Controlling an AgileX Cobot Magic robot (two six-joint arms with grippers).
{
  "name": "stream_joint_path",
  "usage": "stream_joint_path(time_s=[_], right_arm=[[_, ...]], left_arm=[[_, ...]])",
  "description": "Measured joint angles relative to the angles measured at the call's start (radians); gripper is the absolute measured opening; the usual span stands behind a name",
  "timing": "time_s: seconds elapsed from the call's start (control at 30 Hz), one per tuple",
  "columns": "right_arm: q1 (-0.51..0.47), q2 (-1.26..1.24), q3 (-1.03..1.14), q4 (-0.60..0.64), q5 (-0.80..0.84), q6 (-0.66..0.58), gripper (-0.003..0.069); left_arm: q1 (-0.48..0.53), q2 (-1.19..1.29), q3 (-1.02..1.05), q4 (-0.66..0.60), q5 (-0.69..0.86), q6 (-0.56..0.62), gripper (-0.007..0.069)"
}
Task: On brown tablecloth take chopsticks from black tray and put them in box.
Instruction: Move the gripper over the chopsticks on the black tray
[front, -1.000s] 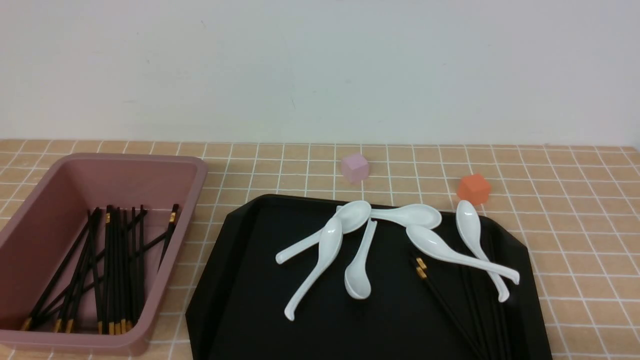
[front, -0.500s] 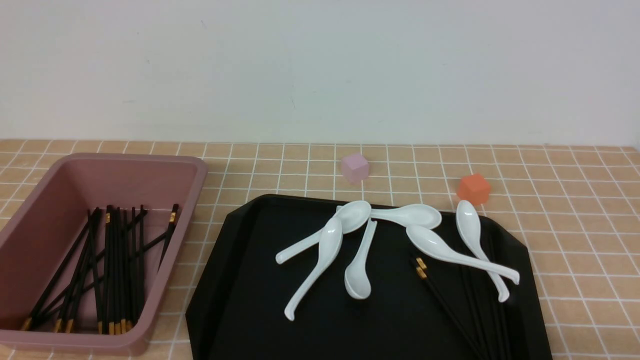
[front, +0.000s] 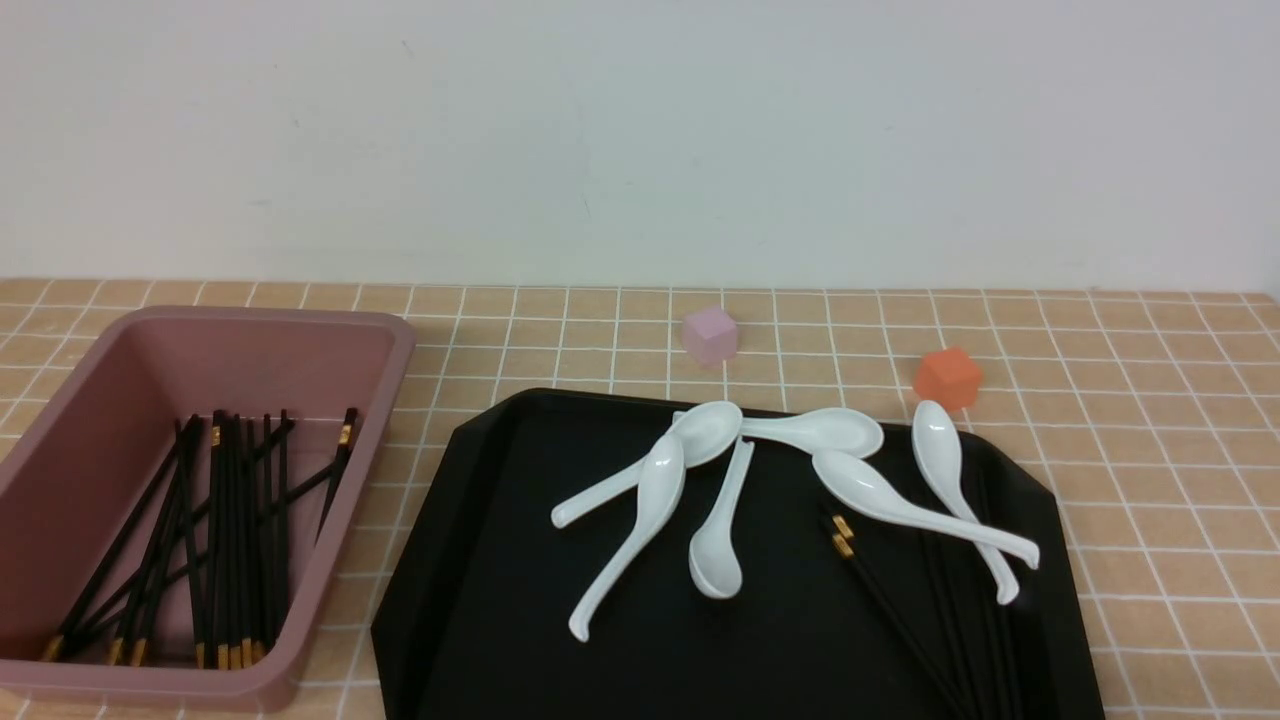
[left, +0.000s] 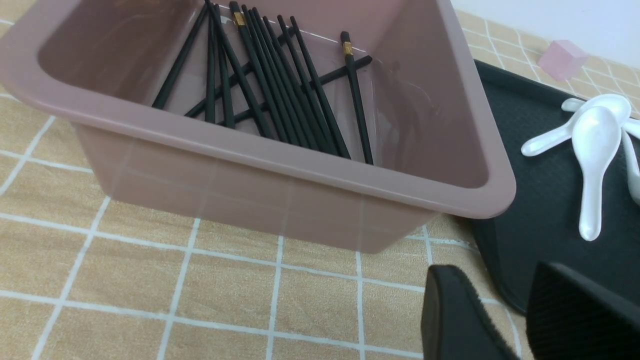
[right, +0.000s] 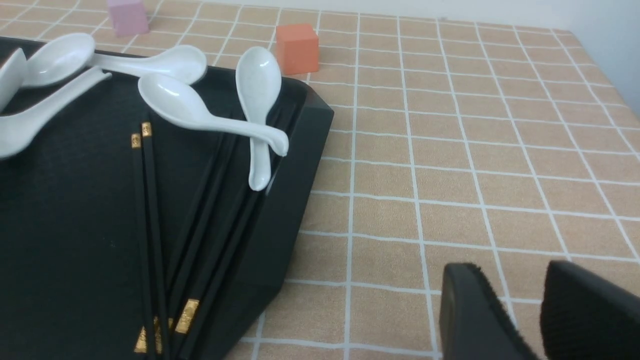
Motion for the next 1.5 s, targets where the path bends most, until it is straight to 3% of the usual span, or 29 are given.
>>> stream_joint_path(time_s=[0.1, 0.27, 0.43, 0.6, 0.73, 0.83, 0.9, 1.0, 1.13, 1.3, 1.4, 1.5], right_arm=[[-0.001, 0.0, 0.0, 0.101, -0.006, 0.061, 0.0237], [-0.002, 0.0, 0.006, 0.507, -0.061, 0.272, 0.0237], [-0.002, 0.0, 0.006, 0.669, -0.094, 0.316, 0.0237], [-0.002, 0.0, 0.006, 0.687, -0.094, 0.319, 0.0235], [-0.002, 0.0, -0.04, 0.645, -0.093, 0.293, 0.0178], [-0.002, 0.043, -0.211, 0.502, -0.098, 0.218, 0.0024], [-0.002, 0.12, -0.294, 0.418, -0.08, 0.205, -0.0008], [-0.002, 0.314, -0.445, 0.281, 0.055, 0.194, -0.0006], [0.002, 0.591, -0.576, 0.203, 0.294, 0.154, 0.0001], [0.076, 0.983, -0.702, 0.298, 0.465, -0.032, 0.0027], [0.183, 1.208, -0.785, 0.363, 0.485, -0.123, 0.0095], [0.287, 1.382, -0.899, 0.333, 0.51, -0.132, 0.0178]], left_arm=[[0.0, 0.0, 0.0, 0.0, 0.0, 0.0, 0.0239], [0.0, 0.0, 0.0, 0.0, 0.0, 0.0, 0.0239], [0.0, 0.0, 0.0, 0.0, 0.0, 0.0, 0.0239], [0.0, 0.0, 0.0, 0.0, 0.0, 0.0, 0.0239], [0.0, 0.0, 0.0, 0.0, 0.0, 0.0, 0.0239], [0.0, 0.0, 0.0, 0.0, 0.0, 0.0, 0.0239], [0.0, 0.0, 0.0, 0.0, 0.0, 0.0, 0.0239], [0.0, 0.0, 0.0, 0.0, 0.0, 0.0, 0.0239], [0.0, 0.0, 0.0, 0.0, 0.0, 0.0, 0.0239], [0.0, 0.0, 0.0, 0.0, 0.0, 0.0, 0.0239], [0.0, 0.0, 0.0, 0.0, 0.0, 0.0, 0.0239], [0.0, 0.0, 0.0, 0.0, 0.0, 0.0, 0.0239]])
